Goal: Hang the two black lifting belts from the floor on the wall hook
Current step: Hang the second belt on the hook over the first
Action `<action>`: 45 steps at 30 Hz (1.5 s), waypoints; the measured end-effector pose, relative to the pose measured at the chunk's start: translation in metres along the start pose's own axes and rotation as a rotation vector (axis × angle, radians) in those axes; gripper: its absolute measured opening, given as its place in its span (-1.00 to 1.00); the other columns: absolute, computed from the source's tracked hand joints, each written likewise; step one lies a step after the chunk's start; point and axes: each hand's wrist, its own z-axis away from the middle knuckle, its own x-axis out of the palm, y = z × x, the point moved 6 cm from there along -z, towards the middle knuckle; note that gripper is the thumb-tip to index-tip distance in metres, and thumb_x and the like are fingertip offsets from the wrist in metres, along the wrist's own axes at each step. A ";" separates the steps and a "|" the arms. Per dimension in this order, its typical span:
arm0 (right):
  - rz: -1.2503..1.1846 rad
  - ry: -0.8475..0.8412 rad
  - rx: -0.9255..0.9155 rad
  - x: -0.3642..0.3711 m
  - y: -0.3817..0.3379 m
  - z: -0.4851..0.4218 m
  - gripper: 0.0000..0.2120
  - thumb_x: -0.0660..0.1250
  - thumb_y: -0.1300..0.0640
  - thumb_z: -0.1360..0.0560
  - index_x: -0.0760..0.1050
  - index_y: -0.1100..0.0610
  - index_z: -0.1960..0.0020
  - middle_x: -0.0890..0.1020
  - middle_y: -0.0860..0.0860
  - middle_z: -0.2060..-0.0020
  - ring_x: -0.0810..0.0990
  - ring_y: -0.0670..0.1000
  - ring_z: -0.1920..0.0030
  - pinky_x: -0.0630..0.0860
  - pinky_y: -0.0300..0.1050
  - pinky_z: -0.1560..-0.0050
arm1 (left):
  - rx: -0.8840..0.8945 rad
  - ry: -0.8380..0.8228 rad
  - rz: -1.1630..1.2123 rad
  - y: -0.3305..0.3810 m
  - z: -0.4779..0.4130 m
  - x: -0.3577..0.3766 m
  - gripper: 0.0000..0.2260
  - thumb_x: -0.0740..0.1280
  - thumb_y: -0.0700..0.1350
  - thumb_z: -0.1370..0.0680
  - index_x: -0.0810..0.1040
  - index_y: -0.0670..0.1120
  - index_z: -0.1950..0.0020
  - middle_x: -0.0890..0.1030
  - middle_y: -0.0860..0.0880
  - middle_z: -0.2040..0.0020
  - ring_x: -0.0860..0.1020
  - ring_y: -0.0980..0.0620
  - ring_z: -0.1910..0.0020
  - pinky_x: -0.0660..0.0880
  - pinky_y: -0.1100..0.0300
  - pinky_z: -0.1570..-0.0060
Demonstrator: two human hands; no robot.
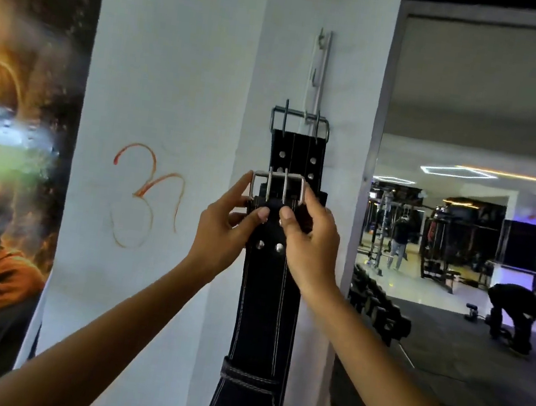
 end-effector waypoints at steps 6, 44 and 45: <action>0.010 0.122 -0.114 -0.017 -0.046 -0.109 -0.63 0.37 0.20 -0.52 0.52 0.10 -0.32 0.64 -0.05 0.03 0.63 -0.02 0.01 0.57 -0.24 -0.06 | 0.090 -0.012 0.037 0.039 -0.116 0.022 -0.43 0.42 -0.01 -0.48 0.32 0.13 -0.45 0.62 -0.14 -0.12 0.65 -0.06 -0.05 0.62 -0.11 0.05; 0.845 0.100 -0.350 0.046 -0.005 -0.173 -0.45 -0.06 0.01 -0.68 -0.14 0.19 -0.58 -0.12 0.07 -0.60 -0.19 0.08 -0.59 0.01 0.06 -0.56 | 0.502 -0.012 -0.647 -0.019 -0.150 0.053 -0.55 0.05 -0.11 -0.66 0.09 -0.19 -0.54 0.10 -0.18 -0.56 0.00 -0.10 -0.56 -0.04 0.09 -0.52; 0.887 0.075 -0.372 0.048 -0.002 -0.164 -0.45 -0.05 0.02 -0.68 -0.15 0.19 -0.58 -0.14 0.07 -0.60 -0.20 0.08 -0.59 -0.01 0.05 -0.57 | 0.515 -0.046 -0.694 -0.023 -0.137 0.050 -0.54 0.03 -0.09 -0.67 0.08 -0.18 -0.54 0.08 -0.16 -0.57 -0.03 -0.07 -0.56 -0.06 0.14 -0.52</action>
